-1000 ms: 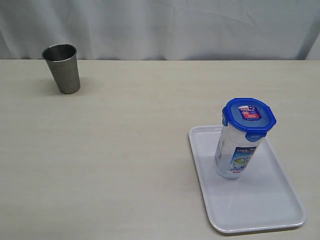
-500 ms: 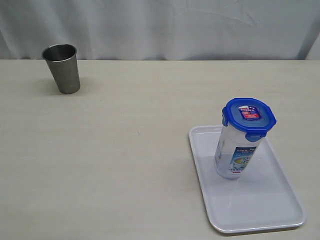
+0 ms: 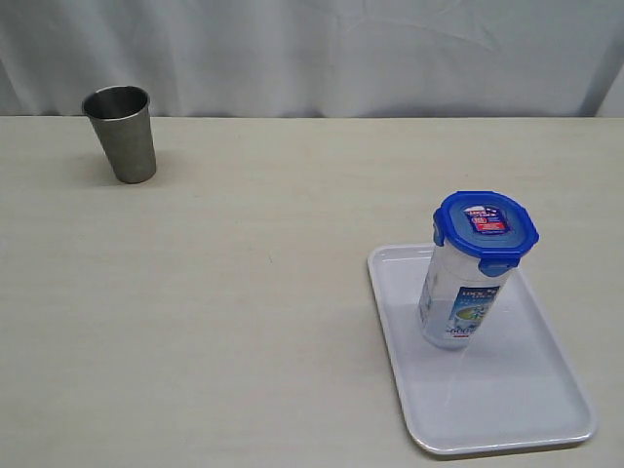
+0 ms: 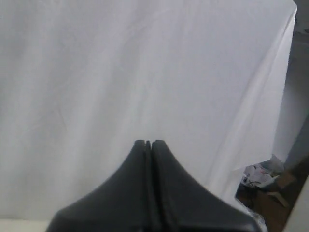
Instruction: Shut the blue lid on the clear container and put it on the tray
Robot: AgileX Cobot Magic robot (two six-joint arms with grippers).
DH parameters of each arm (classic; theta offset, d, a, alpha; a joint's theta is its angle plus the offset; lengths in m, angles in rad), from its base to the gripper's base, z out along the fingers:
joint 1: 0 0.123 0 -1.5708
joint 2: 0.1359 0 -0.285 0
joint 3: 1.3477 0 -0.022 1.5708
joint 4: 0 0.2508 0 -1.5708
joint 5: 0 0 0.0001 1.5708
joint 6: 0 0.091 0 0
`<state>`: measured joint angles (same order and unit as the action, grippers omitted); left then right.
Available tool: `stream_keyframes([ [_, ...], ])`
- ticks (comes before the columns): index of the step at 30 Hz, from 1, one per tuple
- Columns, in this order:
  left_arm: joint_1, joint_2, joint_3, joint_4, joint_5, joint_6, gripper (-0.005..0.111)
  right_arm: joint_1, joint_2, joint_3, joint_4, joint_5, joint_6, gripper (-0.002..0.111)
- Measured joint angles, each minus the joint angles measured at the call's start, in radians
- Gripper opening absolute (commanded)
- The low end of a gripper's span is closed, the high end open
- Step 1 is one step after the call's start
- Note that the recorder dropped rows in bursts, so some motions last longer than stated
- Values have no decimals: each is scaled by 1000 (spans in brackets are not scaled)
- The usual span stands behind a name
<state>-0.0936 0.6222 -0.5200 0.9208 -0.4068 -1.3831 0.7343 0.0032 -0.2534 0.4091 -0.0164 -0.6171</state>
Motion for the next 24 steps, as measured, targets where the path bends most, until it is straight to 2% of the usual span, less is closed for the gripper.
stream_keyframes([
  [3,0,-61,91,-428,42,474,0,0,0,0,0,0,0,4],
  [5,0,-113,130,-735,153,839,0,0,0,0,0,0,0,4],
  [8,0,-168,155,-969,240,1232,0,0,0,0,0,0,0,4],
  [11,0,-237,189,-1000,256,1361,0,0,0,0,0,0,0,4],
  [15,0,-327,238,-1004,263,1426,0,0,0,0,0,0,0,4],
  [24,0,-524,293,-1004,407,1459,0,0,0,0,0,0,0,4],
])
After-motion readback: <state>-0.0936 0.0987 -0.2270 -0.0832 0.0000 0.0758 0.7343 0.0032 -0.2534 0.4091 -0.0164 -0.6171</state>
